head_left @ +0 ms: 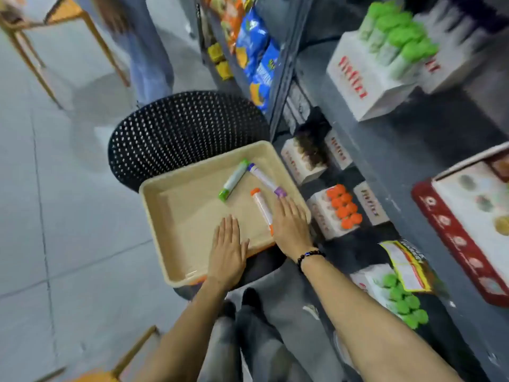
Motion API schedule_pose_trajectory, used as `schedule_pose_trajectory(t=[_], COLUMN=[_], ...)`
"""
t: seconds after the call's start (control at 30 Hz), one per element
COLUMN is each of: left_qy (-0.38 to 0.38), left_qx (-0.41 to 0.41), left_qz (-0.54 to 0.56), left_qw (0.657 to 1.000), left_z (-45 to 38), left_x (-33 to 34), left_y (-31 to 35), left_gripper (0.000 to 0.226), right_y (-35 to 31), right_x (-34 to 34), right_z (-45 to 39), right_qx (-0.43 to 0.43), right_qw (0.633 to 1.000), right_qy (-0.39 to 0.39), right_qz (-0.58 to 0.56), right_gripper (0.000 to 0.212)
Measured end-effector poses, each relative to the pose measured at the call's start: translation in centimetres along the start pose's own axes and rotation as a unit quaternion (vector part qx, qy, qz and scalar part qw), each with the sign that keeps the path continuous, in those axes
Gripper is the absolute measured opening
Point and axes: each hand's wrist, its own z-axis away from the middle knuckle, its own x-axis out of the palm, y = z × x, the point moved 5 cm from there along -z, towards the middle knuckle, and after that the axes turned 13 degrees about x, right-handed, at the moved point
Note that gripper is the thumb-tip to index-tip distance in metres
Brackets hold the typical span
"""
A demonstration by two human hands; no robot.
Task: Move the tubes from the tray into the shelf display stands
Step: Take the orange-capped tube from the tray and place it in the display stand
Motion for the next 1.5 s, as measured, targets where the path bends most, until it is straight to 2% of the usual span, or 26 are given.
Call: schedule_pose_trajectory(t=[0.1,0.27,0.57,0.67,0.73,0.87,1.03,1.17,1.3,1.5], left_qy=[-0.003,-0.027,-0.049,-0.055,-0.061,-0.075,-0.114,-0.148,-0.147,-0.108], left_qx=[-0.047,-0.084,-0.093,-0.09,-0.085,-0.064,0.014,0.084,0.176,0.344], left_qz=[0.015,0.026,0.037,0.042,0.042,0.043,0.052,0.027,0.002,0.014], left_qw=[0.999,0.996,0.994,0.994,0.994,0.994,0.992,0.985,0.973,0.933], left_z=[0.0,0.1,0.3,0.3,0.4,0.6,0.8,0.7,-0.1,-1.7], left_x=[2.0,4.0,5.5,5.4,5.5,5.8,5.2,4.0,1.1,-1.6], left_y=[-0.8,-1.5,-2.1,-2.1,-2.1,-2.2,-1.8,-0.8,2.3,11.2], left_gripper=[0.071,0.071,0.071,0.07,0.07,0.072,0.072,0.072,0.074,0.072], right_y=[-1.0,-1.8,-2.8,-3.2,-3.5,-3.7,-1.9,-0.6,1.9,8.9], right_x=[2.4,5.1,7.5,7.7,7.6,6.3,2.1,-2.1,-8.7,-17.0], right_z=[-2.2,-5.1,-8.7,-9.0,-9.2,-9.2,-8.0,-5.8,-2.1,7.6], right_qx=[-0.023,0.041,0.041,0.029,0.021,0.013,0.05,0.082,0.147,0.247], right_qw=[0.997,0.984,0.987,0.989,0.99,0.987,0.977,0.959,0.933,0.891], right_qy=[-0.074,-0.159,-0.151,-0.144,-0.134,-0.145,-0.139,-0.121,-0.02,0.125], right_qz=[-0.01,-0.065,-0.04,-0.032,-0.037,-0.073,-0.153,-0.241,-0.328,-0.36], right_gripper=[0.053,0.057,0.063,0.058,0.053,0.058,0.049,0.054,0.052,0.055])
